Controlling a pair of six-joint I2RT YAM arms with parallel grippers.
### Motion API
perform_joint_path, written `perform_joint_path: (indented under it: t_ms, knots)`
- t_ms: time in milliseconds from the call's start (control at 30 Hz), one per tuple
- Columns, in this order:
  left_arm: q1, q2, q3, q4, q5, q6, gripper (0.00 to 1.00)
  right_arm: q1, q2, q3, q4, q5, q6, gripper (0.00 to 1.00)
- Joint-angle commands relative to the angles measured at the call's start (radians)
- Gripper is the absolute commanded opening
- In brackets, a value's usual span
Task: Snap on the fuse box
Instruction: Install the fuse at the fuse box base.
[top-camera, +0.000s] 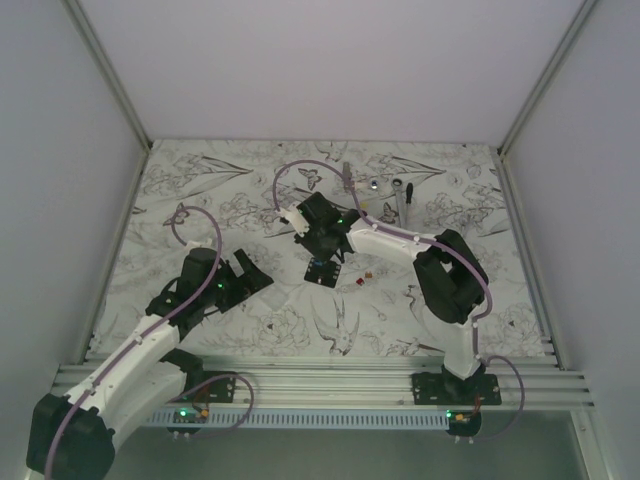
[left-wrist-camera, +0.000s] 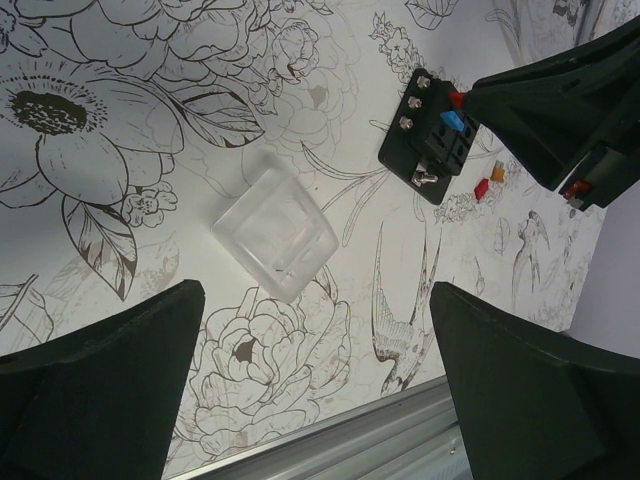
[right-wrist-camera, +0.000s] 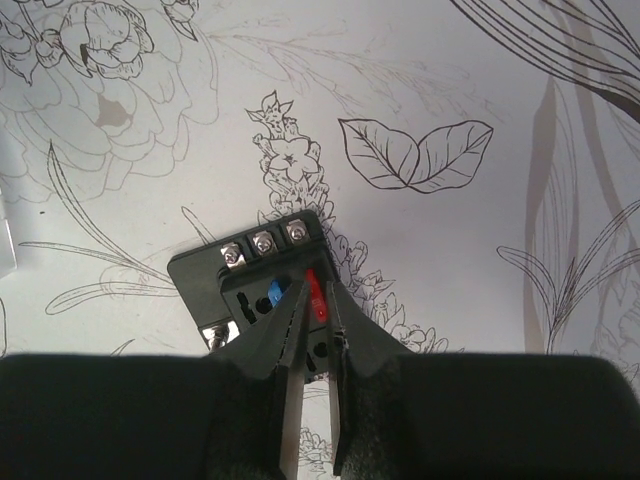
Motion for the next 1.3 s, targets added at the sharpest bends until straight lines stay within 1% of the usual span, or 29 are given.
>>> perform_joint_path:
  t_ms: [0,133,200,500,600,700,933,1267]
  knots:
    - [-0.003,-0.005,0.019,0.006,0.017,0.007,1.00,-0.010,0.007,0.014,-0.017,0.027,0.000,0.16]
    - [-0.002,-0.006,0.019,0.006,0.017,0.006,1.00,-0.011,-0.008,0.003,-0.039,0.045,0.021,0.08]
    - [-0.003,-0.005,0.019,0.006,0.019,0.005,1.00,-0.012,-0.016,-0.004,-0.047,0.050,0.031,0.06]
    - [-0.004,-0.007,0.020,0.008,0.021,0.003,1.00,-0.012,0.019,0.015,-0.139,0.109,0.102,0.05]
    - [-0.003,-0.007,0.020,0.007,0.022,0.003,1.00,-0.015,0.060,0.029,-0.173,0.126,0.123,0.04]
    - [-0.004,-0.008,0.019,0.007,0.023,0.003,1.00,-0.023,0.105,0.039,-0.199,0.126,0.140,0.00]
    - [-0.005,-0.012,0.018,0.007,0.026,0.004,1.00,-0.043,0.186,0.057,-0.233,0.122,0.154,0.00]
    - [-0.006,-0.013,0.017,0.008,0.034,0.007,1.00,-0.045,0.308,0.122,-0.273,0.128,0.171,0.00]
